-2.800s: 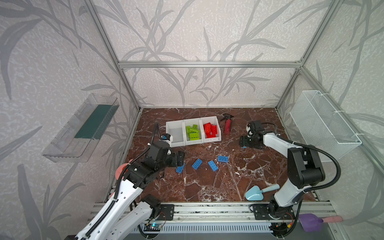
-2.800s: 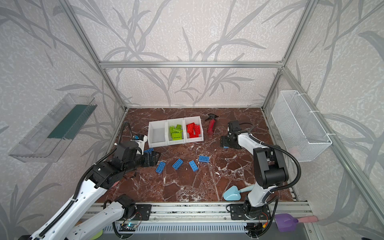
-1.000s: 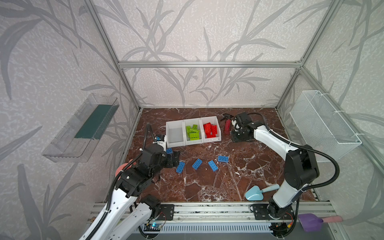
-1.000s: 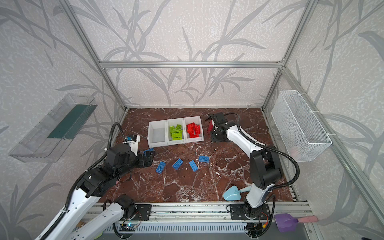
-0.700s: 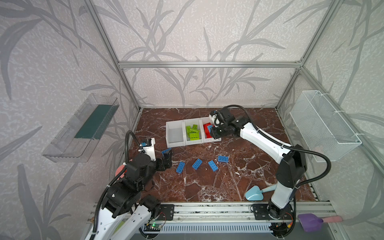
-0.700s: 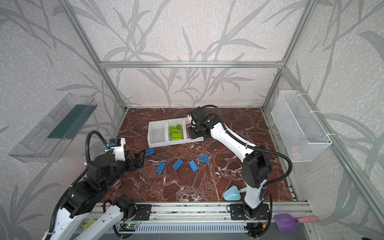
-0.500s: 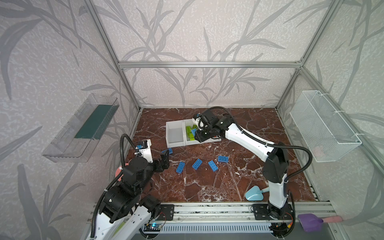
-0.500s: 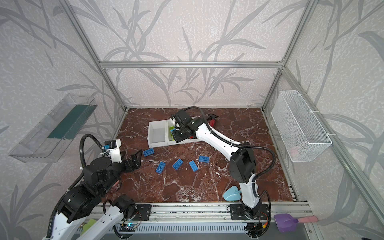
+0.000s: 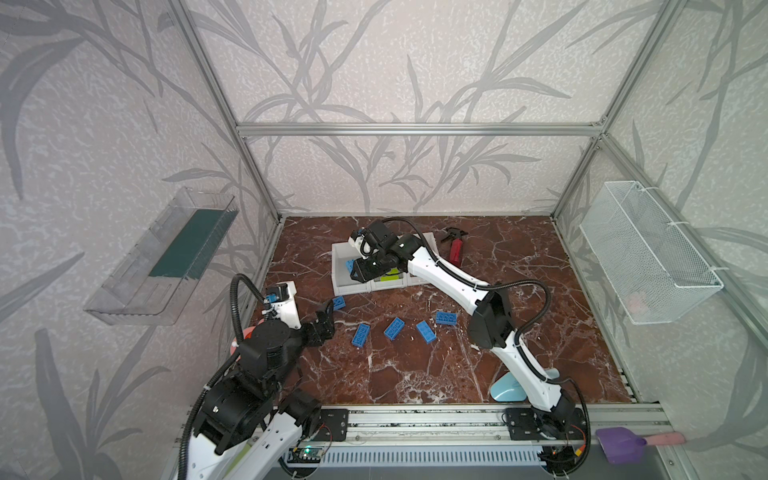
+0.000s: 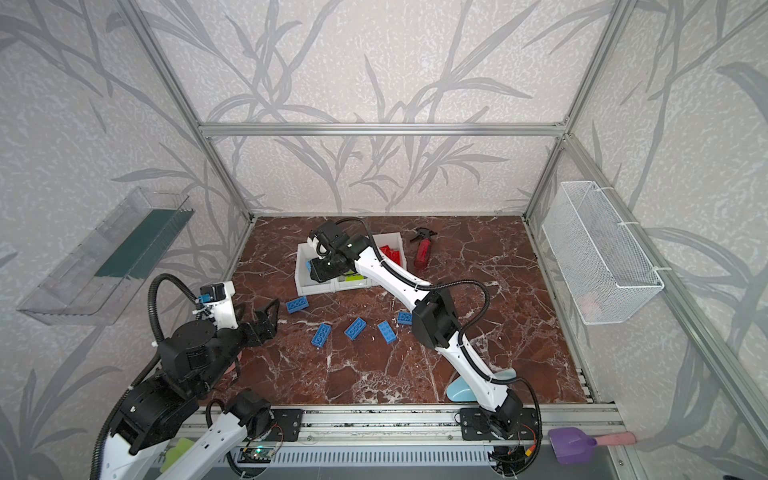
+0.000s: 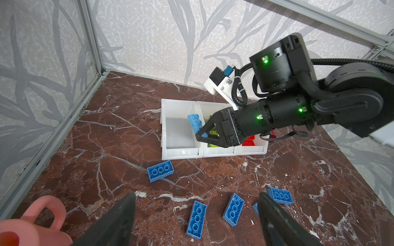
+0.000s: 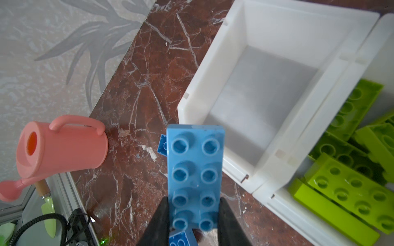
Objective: Sort the legos into containers by color
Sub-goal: 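Carry the blue brick with the right gripper into the empty compartment and release, then withdraw the right gripper from the bin while the left gripper moves toward blue bricks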
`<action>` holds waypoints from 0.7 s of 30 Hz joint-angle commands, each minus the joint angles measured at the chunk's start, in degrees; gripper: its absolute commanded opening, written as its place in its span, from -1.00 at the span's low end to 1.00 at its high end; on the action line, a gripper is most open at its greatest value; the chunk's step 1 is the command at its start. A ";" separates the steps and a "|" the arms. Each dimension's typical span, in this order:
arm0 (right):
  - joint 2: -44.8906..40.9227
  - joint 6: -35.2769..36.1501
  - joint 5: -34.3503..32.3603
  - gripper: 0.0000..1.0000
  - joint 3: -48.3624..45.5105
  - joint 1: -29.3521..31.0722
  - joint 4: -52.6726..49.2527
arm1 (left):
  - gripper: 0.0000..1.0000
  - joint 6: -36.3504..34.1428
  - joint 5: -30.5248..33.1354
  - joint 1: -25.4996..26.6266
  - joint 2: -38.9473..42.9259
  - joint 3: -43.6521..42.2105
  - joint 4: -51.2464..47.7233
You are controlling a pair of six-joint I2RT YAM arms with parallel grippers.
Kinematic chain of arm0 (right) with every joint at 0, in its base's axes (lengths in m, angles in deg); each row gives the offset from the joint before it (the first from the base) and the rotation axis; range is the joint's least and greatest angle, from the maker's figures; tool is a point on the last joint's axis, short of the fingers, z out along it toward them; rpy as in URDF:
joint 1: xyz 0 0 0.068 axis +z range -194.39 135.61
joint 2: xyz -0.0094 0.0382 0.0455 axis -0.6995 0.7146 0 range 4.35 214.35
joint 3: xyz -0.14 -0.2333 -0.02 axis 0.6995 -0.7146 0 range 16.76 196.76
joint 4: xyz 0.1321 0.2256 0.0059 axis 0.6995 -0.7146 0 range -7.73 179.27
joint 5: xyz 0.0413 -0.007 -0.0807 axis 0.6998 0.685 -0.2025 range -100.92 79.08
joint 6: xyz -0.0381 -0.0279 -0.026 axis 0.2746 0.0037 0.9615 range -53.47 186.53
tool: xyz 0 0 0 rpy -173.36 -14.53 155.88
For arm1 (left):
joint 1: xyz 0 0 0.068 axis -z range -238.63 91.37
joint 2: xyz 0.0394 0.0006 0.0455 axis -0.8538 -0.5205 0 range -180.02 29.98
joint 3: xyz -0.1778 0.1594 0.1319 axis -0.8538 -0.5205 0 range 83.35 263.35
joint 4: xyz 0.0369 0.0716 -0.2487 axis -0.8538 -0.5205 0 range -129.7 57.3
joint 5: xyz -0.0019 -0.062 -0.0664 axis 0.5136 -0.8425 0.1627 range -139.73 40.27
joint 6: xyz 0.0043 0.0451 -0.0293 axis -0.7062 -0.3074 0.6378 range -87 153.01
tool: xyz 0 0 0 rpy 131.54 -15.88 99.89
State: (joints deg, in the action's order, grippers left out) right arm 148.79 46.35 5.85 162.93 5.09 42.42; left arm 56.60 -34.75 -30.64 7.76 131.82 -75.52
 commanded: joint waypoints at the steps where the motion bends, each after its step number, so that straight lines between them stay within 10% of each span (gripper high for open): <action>1: 3.31 -1.92 0.31 -0.45 5.58 0.36 -2.48 | 0.77 0.37 -0.02 -0.15 -1.51 -0.38 0.56; 21: -2.68 -0.77 -2.32 0.35 -0.07 -1.56 1.93 | 0.77 0.09 -0.92 -0.15 -8.94 0.09 -0.94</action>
State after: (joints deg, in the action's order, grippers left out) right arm 152.11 44.14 4.13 164.72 4.17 43.73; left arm 56.58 -35.82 -30.64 0.07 131.82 -75.61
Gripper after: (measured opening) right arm 0.672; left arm 0.886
